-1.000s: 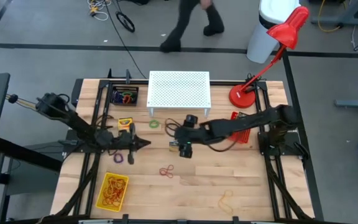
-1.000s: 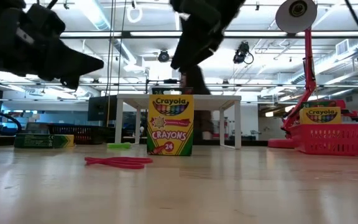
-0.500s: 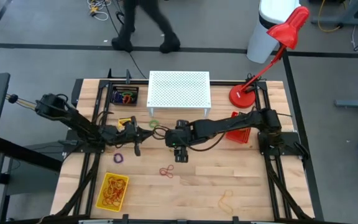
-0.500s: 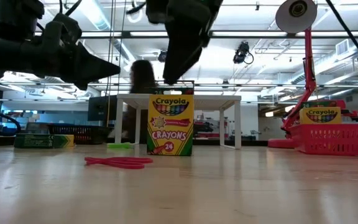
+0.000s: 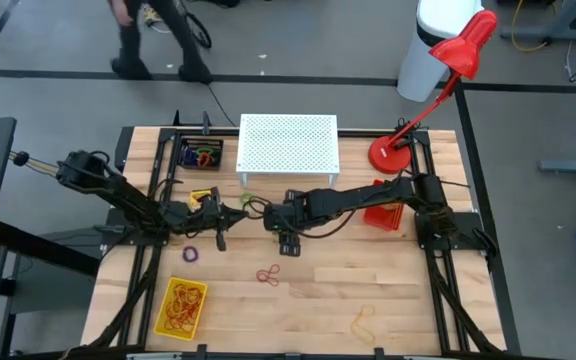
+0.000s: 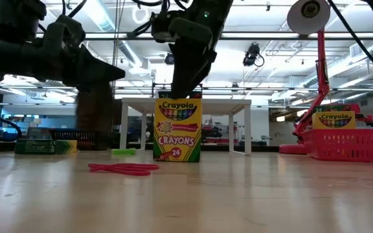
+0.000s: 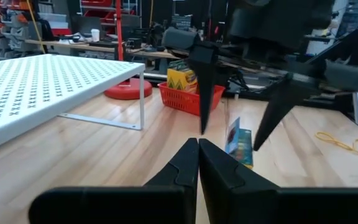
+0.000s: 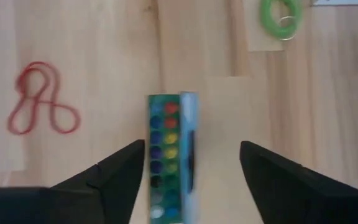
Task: Pick & Place Office Desk Supplies
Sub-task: Put the box yellow crayon into the red bin
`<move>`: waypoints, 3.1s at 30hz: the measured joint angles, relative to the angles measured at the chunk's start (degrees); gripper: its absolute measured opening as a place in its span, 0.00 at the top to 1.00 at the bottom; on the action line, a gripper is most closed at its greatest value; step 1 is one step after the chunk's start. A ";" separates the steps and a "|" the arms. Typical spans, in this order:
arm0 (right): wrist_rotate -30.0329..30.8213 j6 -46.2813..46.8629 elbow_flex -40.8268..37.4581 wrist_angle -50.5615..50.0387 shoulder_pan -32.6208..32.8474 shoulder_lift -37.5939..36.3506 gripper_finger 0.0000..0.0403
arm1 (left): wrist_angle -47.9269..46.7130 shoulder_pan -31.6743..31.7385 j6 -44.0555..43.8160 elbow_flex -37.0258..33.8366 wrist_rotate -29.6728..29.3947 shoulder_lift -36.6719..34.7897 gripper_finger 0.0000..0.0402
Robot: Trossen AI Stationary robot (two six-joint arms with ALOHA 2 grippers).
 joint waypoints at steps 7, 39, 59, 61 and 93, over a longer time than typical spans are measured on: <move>-2.62 1.27 -0.06 -0.59 0.26 3.37 0.42 | 0.08 0.00 0.32 0.02 0.00 0.00 0.95; 4.58 0.47 -10.20 -15.38 0.07 -16.21 0.69 | -0.01 0.00 0.13 0.00 0.00 0.00 0.95; -0.77 6.48 -53.05 -14.69 -11.53 -62.40 0.69 | 0.08 0.00 0.44 0.02 0.00 0.00 0.95; -1.56 5.70 -54.61 -14.86 -12.45 -62.28 0.69 | 0.06 -0.02 0.51 0.02 0.02 0.00 0.95; -0.06 4.31 -60.60 -8.62 -14.47 -55.14 0.69 | 0.01 -0.02 -0.11 0.02 0.00 0.00 0.95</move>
